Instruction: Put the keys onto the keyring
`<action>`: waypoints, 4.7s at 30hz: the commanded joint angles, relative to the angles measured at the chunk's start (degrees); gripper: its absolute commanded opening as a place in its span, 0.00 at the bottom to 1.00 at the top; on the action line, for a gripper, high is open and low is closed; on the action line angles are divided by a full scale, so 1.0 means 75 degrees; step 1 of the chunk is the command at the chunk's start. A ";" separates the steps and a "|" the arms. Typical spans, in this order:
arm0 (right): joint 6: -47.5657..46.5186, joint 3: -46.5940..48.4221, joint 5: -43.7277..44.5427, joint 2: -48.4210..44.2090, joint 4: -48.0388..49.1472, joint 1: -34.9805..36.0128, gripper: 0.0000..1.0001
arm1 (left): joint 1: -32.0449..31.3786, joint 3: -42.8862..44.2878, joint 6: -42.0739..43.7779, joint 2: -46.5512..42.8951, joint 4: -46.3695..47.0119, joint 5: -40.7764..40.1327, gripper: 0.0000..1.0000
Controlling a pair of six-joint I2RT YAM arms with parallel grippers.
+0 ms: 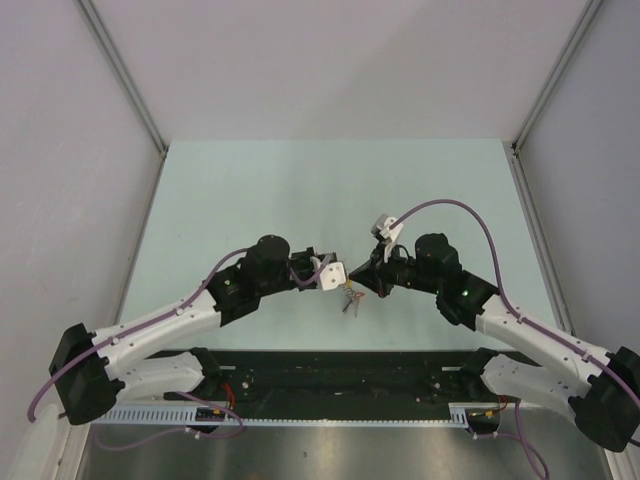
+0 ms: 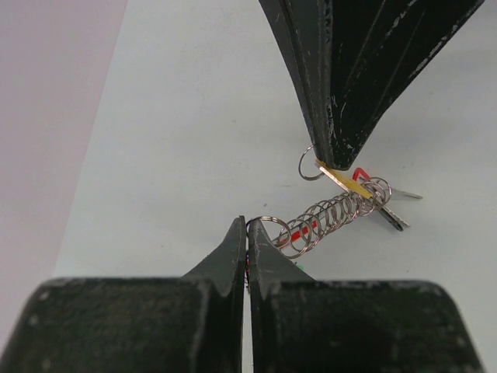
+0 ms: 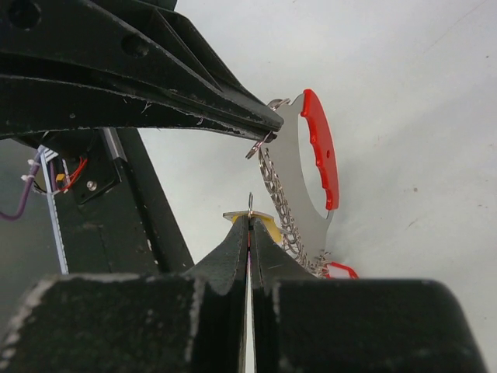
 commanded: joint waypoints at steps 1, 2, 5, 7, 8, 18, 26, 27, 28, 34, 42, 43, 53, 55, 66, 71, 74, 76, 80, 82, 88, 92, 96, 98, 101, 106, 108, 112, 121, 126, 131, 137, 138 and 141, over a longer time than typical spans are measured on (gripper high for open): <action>0.0413 0.0353 -0.0158 0.0128 0.0544 -0.0003 0.00 | -0.0123 -0.0012 0.0280 -0.0213 0.0688 -0.0451 0.01; 0.0448 0.0353 -0.0181 0.0140 0.0602 -0.0003 0.00 | -0.0134 -0.0001 0.0280 -0.0213 0.0700 -0.0463 0.01; 0.0530 0.0341 -0.0193 0.0187 0.0673 -0.0003 0.00 | -0.0158 0.0011 0.0257 -0.0131 0.0688 -0.0486 0.02; 0.0507 0.0341 -0.0076 0.0199 0.0592 -0.0003 0.00 | -0.0170 -0.0012 0.0176 -0.0096 0.0735 -0.0509 0.02; 0.0449 0.0353 0.0005 0.0187 0.0533 -0.0015 0.00 | -0.0170 -0.0012 0.0105 0.0008 0.0770 -0.0591 0.01; 0.0296 0.0178 0.2253 -0.0843 -0.0416 -0.0741 0.00 | 0.0671 0.1732 -0.1827 0.1848 0.0465 -0.3333 0.00; 0.0121 -0.0068 0.2983 -0.1348 -0.0721 -0.0905 0.00 | 0.1061 0.3070 -0.2613 0.2926 0.0407 -0.5055 0.00; 0.0120 -0.0104 0.2983 -0.1429 -0.0733 -0.0905 0.00 | 0.1038 0.2872 -0.2742 0.3043 0.0430 -0.5068 0.01; 0.0120 -0.0150 0.2983 -0.1465 -0.0710 -0.0905 0.00 | 0.1037 0.2720 -0.2975 0.3149 0.0477 -0.5080 0.00; 0.0109 -0.0444 0.3287 -0.1793 -0.0745 -0.0941 0.00 | 0.0687 0.2191 -0.3492 0.4484 0.0396 -0.5606 0.00; 0.0272 -0.0526 0.3416 -0.1770 -0.1049 -0.0987 0.00 | -0.0099 0.2261 -0.4593 0.5446 -0.0565 -0.5280 0.00; 0.0308 -0.0526 0.3440 -0.1747 -0.1096 -0.1022 0.00 | -0.0146 0.2238 -0.4803 0.5482 -0.0693 -0.5059 0.00; 0.0776 -0.0479 0.2868 -0.0810 -0.1623 -0.1678 0.00 | -0.0311 0.2108 -0.5673 0.4616 -0.1173 -0.3651 0.49; 0.0800 -0.0409 0.2679 -0.0400 -0.1717 -0.1842 0.00 | -0.0252 0.2249 -0.5673 0.4033 -0.1455 -0.3545 0.57; 0.0707 0.0679 0.2291 0.2236 -0.2327 -0.2347 0.00 | 0.2067 0.2625 -0.5193 0.1208 -0.3132 -0.1823 0.93; 0.0519 0.1254 0.2350 0.3701 -0.2186 -0.2429 0.00 | 0.2783 0.1935 -0.5110 0.0561 -0.2571 -0.1974 0.98; 0.0367 0.1606 0.2408 0.4496 -0.2046 -0.2476 0.00 | 0.2935 0.1757 -0.5099 0.0443 -0.2429 -0.1905 0.98; 0.0273 0.1770 0.2513 0.4768 -0.1848 -0.2476 0.00 | 0.2947 0.1769 -0.5110 0.0385 -0.2499 -0.1985 0.99; 0.0144 0.2005 0.2584 0.5435 -0.1600 -0.2499 0.00 | 0.2959 0.1746 -0.4794 0.0256 -0.2546 -0.2197 1.00; 0.0120 0.2052 0.2549 0.5530 -0.1577 -0.2488 0.00 | 0.2948 0.1734 -0.4771 0.0209 -0.2558 -0.2209 1.00; 0.0039 0.2064 0.2479 0.5309 -0.1624 -0.2499 0.13 | 0.2947 0.1722 -0.4735 0.0127 -0.2558 -0.2291 1.00; 0.0015 0.2064 0.2315 0.4665 -0.1600 -0.2476 0.32 | 0.2947 0.1734 -0.4747 0.0091 -0.2569 -0.2314 1.00; -0.0229 0.2052 0.1791 0.4008 -0.1157 -0.2289 0.42 | 0.2947 0.1757 -0.4770 0.0010 -0.2581 -0.2314 1.00; -0.0464 0.2052 0.1205 0.3972 -0.0898 -0.2148 0.43 | 0.2959 0.1780 -0.4759 -0.0037 -0.2593 -0.2268 1.00; -0.0864 0.2064 0.0606 0.4264 -0.0360 -0.1809 0.43 | 0.2971 0.1792 -0.4735 -0.0143 -0.2628 -0.2267 1.00; -0.0864 0.2064 -0.0484 0.4979 0.0625 -0.1621 0.42 | 0.2994 0.1769 -0.4630 -0.0400 -0.2605 -0.2338 1.00; -0.0864 0.2052 -0.0906 0.5342 0.1045 -0.1585 0.42 | 0.2994 0.1757 -0.4630 -0.0424 -0.2593 -0.2315 1.00; -0.0981 0.2064 -0.1329 0.5916 0.1785 -0.1468 0.41 | 0.3006 0.1769 -0.4595 -0.0412 -0.2605 -0.2279 1.00; -0.0735 0.2228 -0.1939 0.7100 0.2466 -0.1398 0.32 | 0.3018 0.1734 -0.4559 -0.0412 -0.2616 -0.2314 1.00; -0.0595 0.2263 -0.2127 0.7475 0.2817 -0.1351 0.31 | 0.3018 0.1722 -0.4548 -0.0377 -0.2605 -0.2279 1.00; -0.0501 0.2287 -0.2022 0.7745 0.3017 -0.1374 0.30 | 0.3018 0.1710 -0.4548 -0.0342 -0.2593 -0.2267 1.00; -0.0536 0.2298 -0.2009 0.7851 0.3052 -0.1363 0.26 | 0.3029 0.1710 -0.4548 -0.0284 -0.2593 -0.2244 1.00; -0.0547 0.2322 -0.2021 0.7874 0.3064 -0.1351 0.25 | 0.3029 0.1710 -0.4525 -0.0260 -0.2605 -0.2244 1.00; -0.0583 0.2333 -0.2044 0.7898 0.3099 -0.1339 0.21 | 0.3029 0.1722 -0.4524 -0.0225 -0.2628 -0.2256 1.00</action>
